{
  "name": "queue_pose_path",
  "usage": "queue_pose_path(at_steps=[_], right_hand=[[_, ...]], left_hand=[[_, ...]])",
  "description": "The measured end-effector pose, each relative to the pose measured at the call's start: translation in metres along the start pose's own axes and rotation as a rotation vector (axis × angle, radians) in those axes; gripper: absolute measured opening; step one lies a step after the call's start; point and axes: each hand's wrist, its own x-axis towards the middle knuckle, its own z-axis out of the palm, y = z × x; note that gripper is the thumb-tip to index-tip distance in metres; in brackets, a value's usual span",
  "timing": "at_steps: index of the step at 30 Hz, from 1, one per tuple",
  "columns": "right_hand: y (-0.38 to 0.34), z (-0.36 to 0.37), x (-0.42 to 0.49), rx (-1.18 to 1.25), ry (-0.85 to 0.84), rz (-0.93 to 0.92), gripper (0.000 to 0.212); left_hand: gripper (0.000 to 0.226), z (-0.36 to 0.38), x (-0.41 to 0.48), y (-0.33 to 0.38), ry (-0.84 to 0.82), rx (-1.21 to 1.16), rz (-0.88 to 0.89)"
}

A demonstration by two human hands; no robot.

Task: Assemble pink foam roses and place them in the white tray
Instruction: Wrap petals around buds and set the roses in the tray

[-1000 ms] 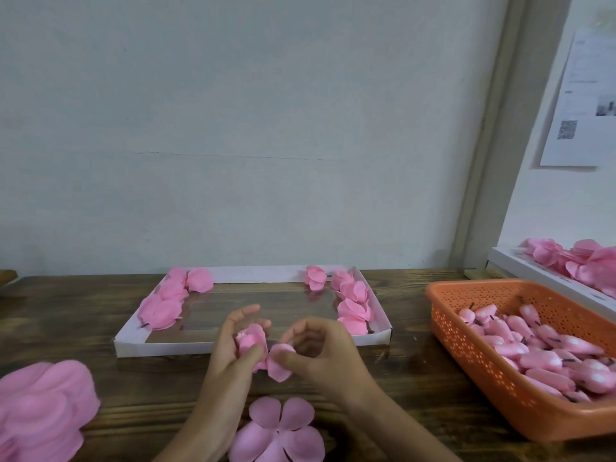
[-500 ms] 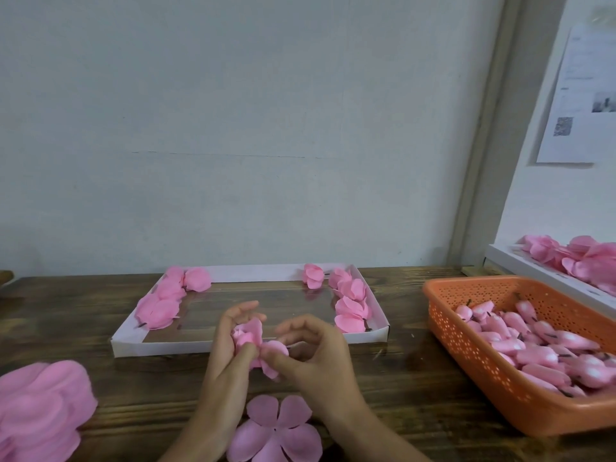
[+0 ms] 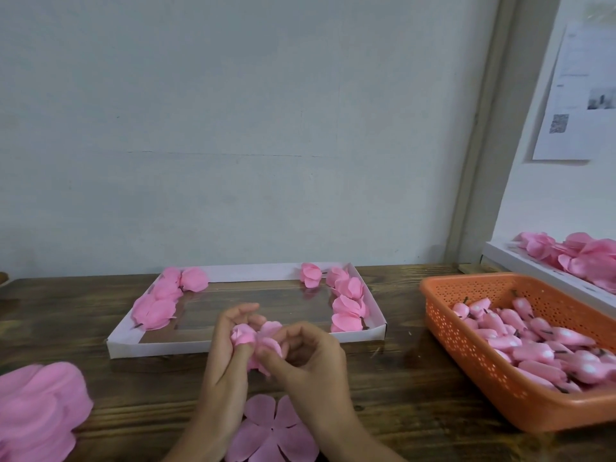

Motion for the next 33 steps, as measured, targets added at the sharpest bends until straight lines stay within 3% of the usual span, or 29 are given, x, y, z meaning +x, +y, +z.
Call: queue_pose_path(at_steps=[4,12,18,22,25,28,30,33], right_hand=[[0.004,0.003,-0.001,0.066,0.069,0.039,0.029],[-0.001,0.005,-0.003,0.021,-0.037,0.034,0.009],[-0.004,0.006,-0.006,-0.080,-0.101,-0.010,0.003],[-0.003,0.002,-0.002,-0.130,-0.122,-0.077,0.022],[-0.004,0.000,0.000,-0.093,-0.079,-0.091,0.019],[-0.004,-0.003,0.002,-0.171,0.088,-0.092,0.022],[-0.005,-0.004,0.003,-0.236,0.108,0.021,0.027],[-0.008,-0.004,0.006,-0.108,-0.063,0.350,0.040]], left_hand=[[0.054,-0.001,-0.001,0.001,0.013,0.028,0.021],[0.050,0.000,-0.002,0.002,0.026,0.008,-0.005],[0.031,-0.005,0.003,0.000,0.033,-0.156,-0.071],[0.036,-0.010,0.009,-0.003,0.070,-0.239,-0.094],[0.045,-0.013,0.017,-0.002,0.101,-0.366,-0.152],[0.052,-0.013,0.019,-0.002,0.127,-0.441,-0.196],[0.058,-0.013,0.016,-0.002,0.110,-0.367,-0.206],[0.058,-0.014,0.014,-0.001,0.086,-0.332,-0.214]])
